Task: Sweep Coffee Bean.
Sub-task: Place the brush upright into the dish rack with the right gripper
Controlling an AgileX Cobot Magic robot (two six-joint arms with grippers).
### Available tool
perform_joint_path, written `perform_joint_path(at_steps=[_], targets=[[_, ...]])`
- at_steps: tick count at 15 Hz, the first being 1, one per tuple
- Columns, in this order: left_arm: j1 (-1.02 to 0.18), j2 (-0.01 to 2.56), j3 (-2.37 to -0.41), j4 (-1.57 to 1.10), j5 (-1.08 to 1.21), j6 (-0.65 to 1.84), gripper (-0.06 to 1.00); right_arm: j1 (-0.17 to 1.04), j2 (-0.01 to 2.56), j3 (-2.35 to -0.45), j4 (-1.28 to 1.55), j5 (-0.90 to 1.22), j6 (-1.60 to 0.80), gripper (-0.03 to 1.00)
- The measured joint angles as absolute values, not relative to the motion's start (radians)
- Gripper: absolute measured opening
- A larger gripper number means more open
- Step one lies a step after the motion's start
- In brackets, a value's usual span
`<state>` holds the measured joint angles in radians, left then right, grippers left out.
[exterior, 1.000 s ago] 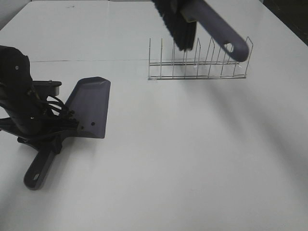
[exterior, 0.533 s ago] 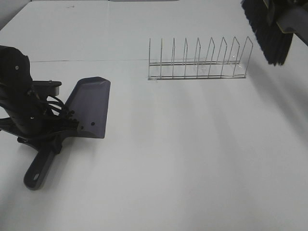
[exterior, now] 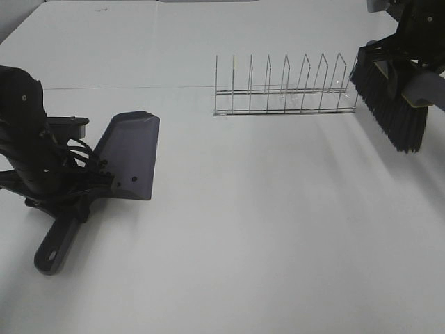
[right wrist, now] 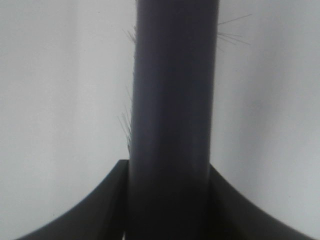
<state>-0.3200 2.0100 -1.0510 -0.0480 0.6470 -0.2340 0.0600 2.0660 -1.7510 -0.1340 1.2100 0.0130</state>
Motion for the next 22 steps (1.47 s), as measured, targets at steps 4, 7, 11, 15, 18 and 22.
perform_joint_path(at_steps=[4, 7, 11, 15, 18, 22], targets=[[-0.32, 2.01, -1.051, -0.048, 0.647, -0.233, 0.26, 0.06, 2.148, -1.751, -0.136, 1.141, 0.013, 0.27], [-0.32, 2.01, -1.051, -0.049, 0.647, -0.23, 0.26, 0.06, 2.184, -1.751, -0.168, 1.1, 0.013, 0.27], [-0.32, 2.01, -1.051, -0.049, 0.647, -0.225, 0.26, 0.06, 2.204, -1.753, -0.191, 1.002, 0.021, 0.27], [-0.32, 2.01, -1.051, -0.049, 0.648, -0.224, 0.26, 0.06, 2.299, -1.908, -0.198, 1.012, 0.022, 0.27], [-0.32, 2.01, -1.051, -0.049, 0.647, -0.218, 0.26, 0.057, 2.378, -2.045, -0.203, 1.069, 0.024, 0.27], [-0.32, 2.01, -1.052, -0.049, 0.649, -0.218, 0.26, 0.028, 2.409, -2.11, -0.143, 1.079, 0.024, 0.27]])
